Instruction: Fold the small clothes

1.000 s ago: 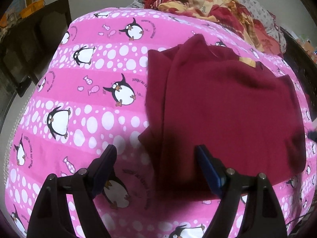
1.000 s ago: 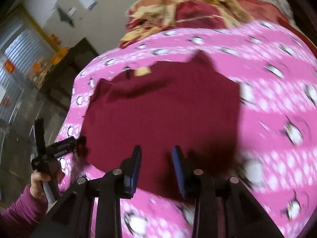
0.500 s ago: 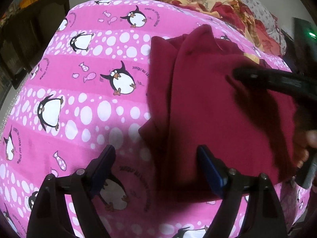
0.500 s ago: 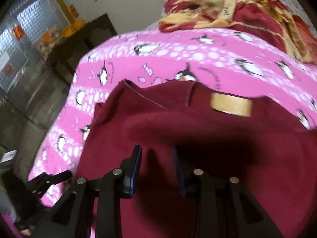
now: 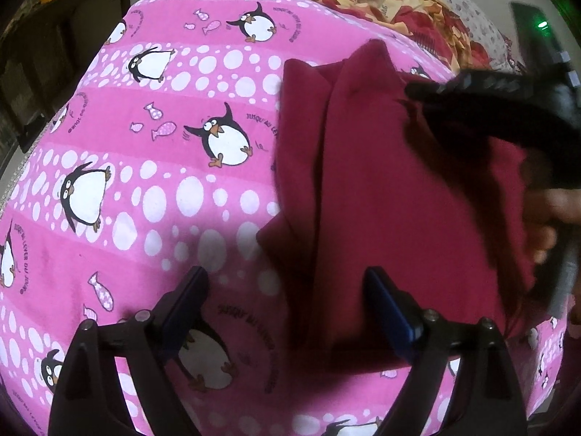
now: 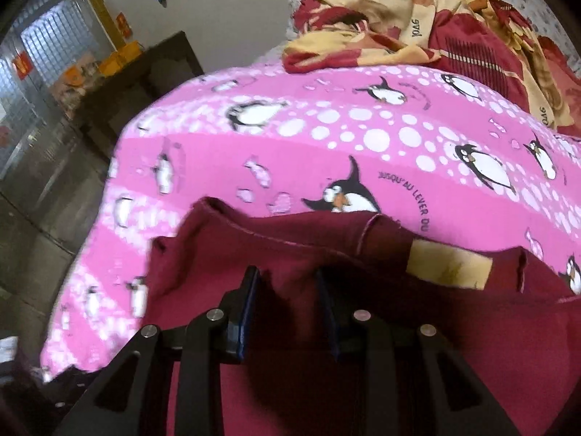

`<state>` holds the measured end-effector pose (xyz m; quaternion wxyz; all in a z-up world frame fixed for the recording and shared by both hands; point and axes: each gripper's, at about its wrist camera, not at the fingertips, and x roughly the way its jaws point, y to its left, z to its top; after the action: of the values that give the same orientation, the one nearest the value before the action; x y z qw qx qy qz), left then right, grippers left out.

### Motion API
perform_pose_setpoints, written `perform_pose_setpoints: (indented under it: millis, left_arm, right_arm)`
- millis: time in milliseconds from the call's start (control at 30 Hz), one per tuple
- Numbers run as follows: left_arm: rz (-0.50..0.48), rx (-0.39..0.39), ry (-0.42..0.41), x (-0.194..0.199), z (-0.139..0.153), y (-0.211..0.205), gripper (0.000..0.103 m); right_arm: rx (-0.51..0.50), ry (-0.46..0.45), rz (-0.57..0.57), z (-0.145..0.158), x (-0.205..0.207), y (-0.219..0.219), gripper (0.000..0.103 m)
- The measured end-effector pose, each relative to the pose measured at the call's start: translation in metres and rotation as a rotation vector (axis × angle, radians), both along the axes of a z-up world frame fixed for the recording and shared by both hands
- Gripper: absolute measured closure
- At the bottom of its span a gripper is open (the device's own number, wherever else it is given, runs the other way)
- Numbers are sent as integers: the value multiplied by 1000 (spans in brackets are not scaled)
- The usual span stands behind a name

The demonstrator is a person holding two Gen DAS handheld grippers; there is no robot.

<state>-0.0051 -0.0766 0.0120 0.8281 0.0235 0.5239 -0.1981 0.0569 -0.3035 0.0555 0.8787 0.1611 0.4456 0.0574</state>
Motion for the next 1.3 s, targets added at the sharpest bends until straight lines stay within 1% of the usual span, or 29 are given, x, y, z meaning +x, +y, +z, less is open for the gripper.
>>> perform_pose_setpoints:
  millis: [100,167,233,300,467,533,633,667,700,767,833,900,1000,1067,1133,1233,1300]
  left_arm:
    - [3,-3,1,0,0,0,15]
    - [6,-7,4,0,1,1,14]
    - [6,-9,4,-1,0,2,14]
    - [5,-9,5,-1,0,2,14]
    - [19,-22,11,-2,-2,7,12]
    - [18,-21,14,-1,-3,7,12]
    - [15,-15,9,-1,-4,5,11]
    - [14,-12,4,-2,-4,4,11]
    - [14,-11,2,-2,-3,3,11]
    - [19,-15,3,-4,-3,2,11]
    - [23,-22,7,-4,-3,2,10]
    - [24,-27,12,-6,-4,3,9]
    - [19,-34,18,-7,-5,5,7]
    - [15,-44,19,-8,-5,8,7]
    - [14,-58,22,-8,-5,10,7]
    - [18,-85,27,-10,-4,19,6]
    - [16,-88,31,-9,-3,21,6]
  right_arm:
    - [2,-12,51,11,-1,15,68]
    - [-14,-8,99,11,2,32,68]
    - [-71,-1,128,6,10,48,68]
    - [-124,13,131,-5,22,59,68]
    - [-97,66,88,-32,45,59,68]
    - [-89,67,85,-31,47,58,68]
    - [-78,66,95,-21,39,57,68]
    - [-64,72,99,-18,37,57,65]
    - [-41,80,103,-15,34,56,61]
    - [4,93,121,-12,31,60,36]
    - [20,124,156,-11,32,72,31]
    - [-12,142,191,-11,34,88,31]
    - [-99,157,215,-15,40,110,26]
    - [-151,175,221,-22,45,121,19]
    - [-192,201,230,-33,51,128,14]
    - [-258,185,224,-38,51,131,15]
    - [-286,167,209,-35,46,128,27]
